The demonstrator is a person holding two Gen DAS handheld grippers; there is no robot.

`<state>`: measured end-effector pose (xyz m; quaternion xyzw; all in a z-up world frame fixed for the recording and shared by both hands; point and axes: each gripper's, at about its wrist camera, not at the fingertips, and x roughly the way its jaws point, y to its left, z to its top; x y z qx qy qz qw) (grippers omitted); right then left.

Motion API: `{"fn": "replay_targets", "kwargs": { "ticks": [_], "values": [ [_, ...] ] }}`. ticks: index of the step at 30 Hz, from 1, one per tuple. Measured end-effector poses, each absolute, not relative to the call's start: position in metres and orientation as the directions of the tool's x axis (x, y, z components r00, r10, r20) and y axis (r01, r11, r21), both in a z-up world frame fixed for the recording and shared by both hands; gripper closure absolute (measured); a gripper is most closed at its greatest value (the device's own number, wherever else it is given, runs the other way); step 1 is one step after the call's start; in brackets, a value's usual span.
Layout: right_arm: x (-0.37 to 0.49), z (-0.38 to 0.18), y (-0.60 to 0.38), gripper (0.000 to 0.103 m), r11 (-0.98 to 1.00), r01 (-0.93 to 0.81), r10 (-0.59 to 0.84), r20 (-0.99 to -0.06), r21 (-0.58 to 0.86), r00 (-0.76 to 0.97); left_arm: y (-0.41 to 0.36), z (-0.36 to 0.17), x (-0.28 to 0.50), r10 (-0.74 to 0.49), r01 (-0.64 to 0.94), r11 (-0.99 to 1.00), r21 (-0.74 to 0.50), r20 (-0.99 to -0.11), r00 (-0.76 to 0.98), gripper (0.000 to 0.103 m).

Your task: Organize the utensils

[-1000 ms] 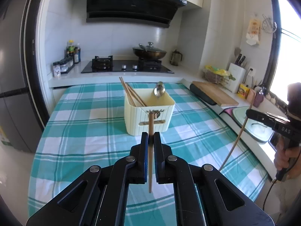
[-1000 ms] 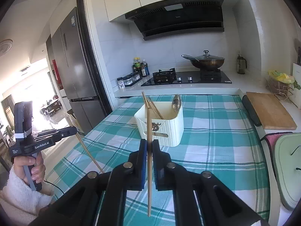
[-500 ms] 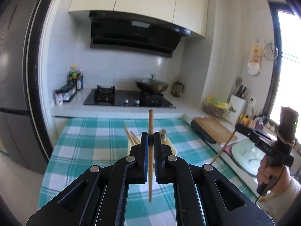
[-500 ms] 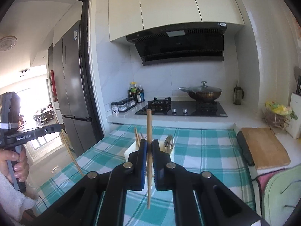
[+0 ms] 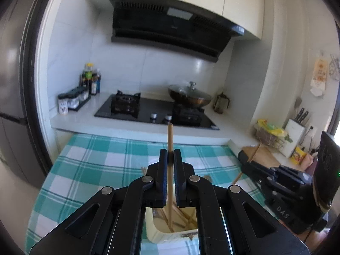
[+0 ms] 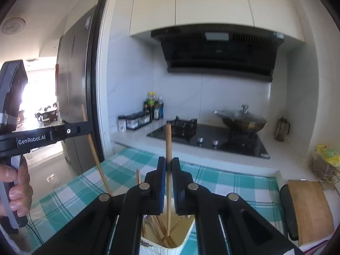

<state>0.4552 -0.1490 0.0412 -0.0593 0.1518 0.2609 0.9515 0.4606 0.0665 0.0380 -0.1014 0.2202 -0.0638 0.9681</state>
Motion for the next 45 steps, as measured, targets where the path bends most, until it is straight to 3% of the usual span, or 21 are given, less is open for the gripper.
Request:
{"fn": "replay_targets", "kwargs": {
  "ticks": [5, 8, 10, 11, 12, 13, 14, 18, 23, 27, 33, 37, 41, 45],
  "values": [
    [0.504, -0.01, -0.131, 0.097, 0.835, -0.55, 0.484, -0.505, 0.02, 0.715, 0.06, -0.005, 0.493, -0.185, 0.08, 0.974, -0.214, -0.533, 0.826, 0.099],
    [0.518, -0.031, -0.128, 0.096, 0.832, -0.55, 0.49, -0.565, 0.076, 0.664, 0.057, -0.023, 0.501, -0.188, 0.078, 0.975, -0.207, -0.59, 0.785, 0.098],
    [0.522, -0.036, -0.129, 0.093, 0.837, -0.538, 0.489, -0.576, 0.1, 0.655, 0.058, -0.028, 0.496, -0.184, 0.076, 0.977, -0.198, -0.611, 0.77, 0.08],
    [0.521, -0.037, -0.132, 0.088, 0.839, -0.531, 0.495, -0.572, 0.12, 0.654, 0.059, -0.028, 0.488, -0.181, 0.08, 0.979, -0.189, -0.612, 0.77, 0.052],
    [0.515, -0.036, -0.136, 0.07, 0.84, -0.525, 0.503, -0.564, 0.139, 0.655, 0.06, -0.026, 0.477, -0.17, 0.078, 0.981, -0.175, -0.604, 0.779, 0.03],
    [0.514, -0.034, -0.137, 0.052, 0.843, -0.517, 0.505, -0.555, 0.152, 0.661, 0.061, -0.024, 0.463, -0.155, 0.075, 0.985, -0.158, -0.593, 0.79, 0.022],
    [0.505, -0.03, -0.143, 0.047, 0.847, -0.507, 0.505, -0.539, 0.16, 0.674, 0.061, -0.022, 0.452, -0.149, 0.078, 0.986, -0.144, -0.585, 0.797, 0.014],
    [0.458, -0.02, -0.171, 0.043, 0.874, -0.467, 0.463, -0.519, 0.135, 0.718, 0.057, -0.025, 0.392, -0.126, 0.081, 0.991, -0.102, -0.603, 0.788, 0.002],
    [0.377, -0.024, -0.205, 0.023, 0.928, -0.354, 0.36, -0.52, 0.116, 0.774, 0.037, -0.038, 0.317, -0.164, 0.078, 0.984, -0.162, -0.63, 0.759, 0.001],
    [0.314, -0.03, -0.215, 0.012, 0.942, -0.309, 0.331, -0.521, 0.133, 0.787, 0.011, -0.038, 0.268, -0.122, 0.063, 0.991, -0.117, -0.619, 0.776, 0.001],
    [0.242, -0.018, -0.218, 0.011, 0.965, -0.261, 0.241, -0.488, 0.028, 0.839, 0.002, -0.012, 0.222, -0.048, 0.006, 0.997, -0.079, -0.549, 0.834, 0.0],
    [0.226, -0.006, -0.224, 0.001, 0.97, -0.236, 0.235, -0.469, 0.058, 0.851, -0.001, -0.006, 0.212, -0.002, -0.027, 0.999, -0.047, -0.541, 0.841, 0.0],
    [0.216, 0.001, -0.221, 0.001, 0.975, -0.22, 0.21, -0.446, 0.031, 0.87, -0.006, 0.0, 0.202, 0.08, -0.085, 0.996, 0.015, -0.528, 0.845, 0.0],
    [0.207, 0.004, -0.217, 0.001, 0.972, -0.232, 0.219, -0.442, 0.023, 0.87, -0.001, 0.006, 0.195, 0.059, -0.084, 0.996, -0.026, -0.518, 0.854, 0.0]
  ]
}}
